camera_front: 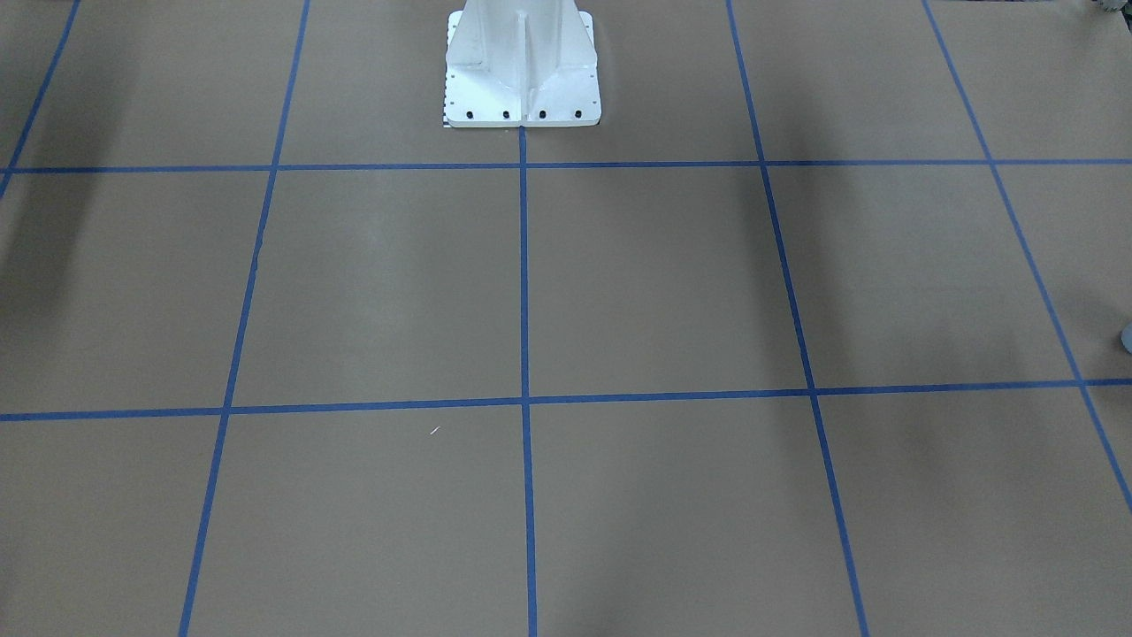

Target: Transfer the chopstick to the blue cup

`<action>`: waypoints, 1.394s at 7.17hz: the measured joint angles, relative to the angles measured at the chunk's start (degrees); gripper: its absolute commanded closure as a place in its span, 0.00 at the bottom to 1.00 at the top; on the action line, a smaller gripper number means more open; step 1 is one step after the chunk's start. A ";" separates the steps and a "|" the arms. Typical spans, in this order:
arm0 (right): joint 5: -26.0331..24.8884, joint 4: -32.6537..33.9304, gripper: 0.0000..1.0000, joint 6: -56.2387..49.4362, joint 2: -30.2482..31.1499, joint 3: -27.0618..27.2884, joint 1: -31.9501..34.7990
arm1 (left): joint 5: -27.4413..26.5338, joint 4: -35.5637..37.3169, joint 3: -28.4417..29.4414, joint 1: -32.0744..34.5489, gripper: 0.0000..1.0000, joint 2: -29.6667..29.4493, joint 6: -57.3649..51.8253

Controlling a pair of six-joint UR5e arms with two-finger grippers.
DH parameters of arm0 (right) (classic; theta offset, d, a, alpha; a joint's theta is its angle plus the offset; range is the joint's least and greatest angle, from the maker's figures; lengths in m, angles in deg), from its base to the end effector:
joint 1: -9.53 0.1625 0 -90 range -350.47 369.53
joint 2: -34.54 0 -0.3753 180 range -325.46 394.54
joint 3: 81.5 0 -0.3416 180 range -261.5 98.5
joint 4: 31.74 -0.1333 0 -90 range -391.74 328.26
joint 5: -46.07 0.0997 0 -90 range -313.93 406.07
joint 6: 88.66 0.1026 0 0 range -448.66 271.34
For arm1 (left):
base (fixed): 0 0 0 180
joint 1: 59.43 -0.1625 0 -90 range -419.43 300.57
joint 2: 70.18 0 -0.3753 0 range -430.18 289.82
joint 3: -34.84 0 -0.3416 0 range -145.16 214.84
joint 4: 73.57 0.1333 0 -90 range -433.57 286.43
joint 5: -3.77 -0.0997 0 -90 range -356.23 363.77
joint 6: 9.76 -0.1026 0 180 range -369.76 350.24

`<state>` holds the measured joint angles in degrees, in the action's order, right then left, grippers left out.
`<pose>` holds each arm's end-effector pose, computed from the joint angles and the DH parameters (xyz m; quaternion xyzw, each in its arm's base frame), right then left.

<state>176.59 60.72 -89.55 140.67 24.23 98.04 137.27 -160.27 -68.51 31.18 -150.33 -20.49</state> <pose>0.0580 -0.3346 0.6083 -0.0252 -0.3460 -0.0108 0.9378 -0.0667 -0.3760 0.5855 0.0382 0.3686 0.0826 0.9251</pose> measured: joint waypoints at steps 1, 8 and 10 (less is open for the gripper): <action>0.00 -0.02 0.00 0.00 0.01 0.02 0.00 | 0.00 -0.05 -0.12 -0.02 0.01 -0.07 -0.03; -0.23 -0.56 0.00 0.10 -3.97 -0.11 0.05 | -0.20 -6.75 -4.03 0.29 0.01 -2.55 0.18; -0.29 -1.41 0.00 0.22 -7.19 0.49 0.22 | -0.18 -12.30 -2.24 0.38 0.01 -5.76 0.75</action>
<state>176.30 59.31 -89.33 133.48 24.72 98.26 137.10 -172.57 -70.75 31.56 -156.10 -19.74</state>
